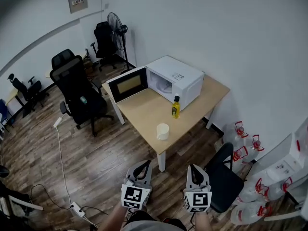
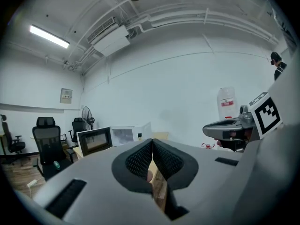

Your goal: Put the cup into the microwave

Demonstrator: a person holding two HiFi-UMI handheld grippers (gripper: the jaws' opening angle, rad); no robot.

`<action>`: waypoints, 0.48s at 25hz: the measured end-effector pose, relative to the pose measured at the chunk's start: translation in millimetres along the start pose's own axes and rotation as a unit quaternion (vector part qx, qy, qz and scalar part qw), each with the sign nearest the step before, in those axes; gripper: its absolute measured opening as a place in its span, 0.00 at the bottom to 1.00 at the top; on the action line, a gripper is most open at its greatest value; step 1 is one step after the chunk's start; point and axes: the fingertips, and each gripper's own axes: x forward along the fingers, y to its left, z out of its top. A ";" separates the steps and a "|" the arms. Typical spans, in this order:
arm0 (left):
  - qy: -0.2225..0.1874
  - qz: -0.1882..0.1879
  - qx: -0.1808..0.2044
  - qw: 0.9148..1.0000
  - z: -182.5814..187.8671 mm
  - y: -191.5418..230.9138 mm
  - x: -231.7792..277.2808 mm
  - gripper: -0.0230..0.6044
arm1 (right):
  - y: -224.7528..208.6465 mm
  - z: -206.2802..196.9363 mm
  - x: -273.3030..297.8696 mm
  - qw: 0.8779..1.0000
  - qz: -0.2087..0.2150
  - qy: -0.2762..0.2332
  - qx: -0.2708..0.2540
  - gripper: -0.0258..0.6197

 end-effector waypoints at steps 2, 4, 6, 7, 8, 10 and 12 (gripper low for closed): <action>0.005 -0.016 -0.001 1.000 1.5 13.9 22.5 0.07 | -1.5 0.0 20.7 1.000 -0.010 0.004 0.005 0.07; 0.012 -0.034 -0.003 0.999 -0.1 24.3 45.9 0.07 | -4.9 -3.6 39.3 1.000 -0.022 0.015 0.009 0.07; 0.020 -0.050 -0.003 0.999 -6.0 34.2 69.1 0.07 | -7.4 -9.9 59.6 0.999 -0.031 0.024 0.014 0.07; 0.024 -0.058 -0.005 0.998 -10.3 39.2 80.1 0.07 | -7.9 -13.3 70.3 0.999 -0.034 0.028 0.015 0.07; 0.029 -0.065 -0.006 0.997 -15.3 43.9 91.0 0.08 | -8.3 -16.8 80.8 0.999 -0.037 0.032 0.017 0.07; 0.040 -0.078 -0.007 0.996 -26.8 51.3 112.7 0.08 | -10.1 -23.9 100.2 0.998 -0.043 0.040 0.023 0.07; 0.052 -0.090 -0.008 0.995 -39.1 55.9 133.0 0.08 | -12.8 -31.9 116.7 0.997 -0.050 0.047 0.032 0.07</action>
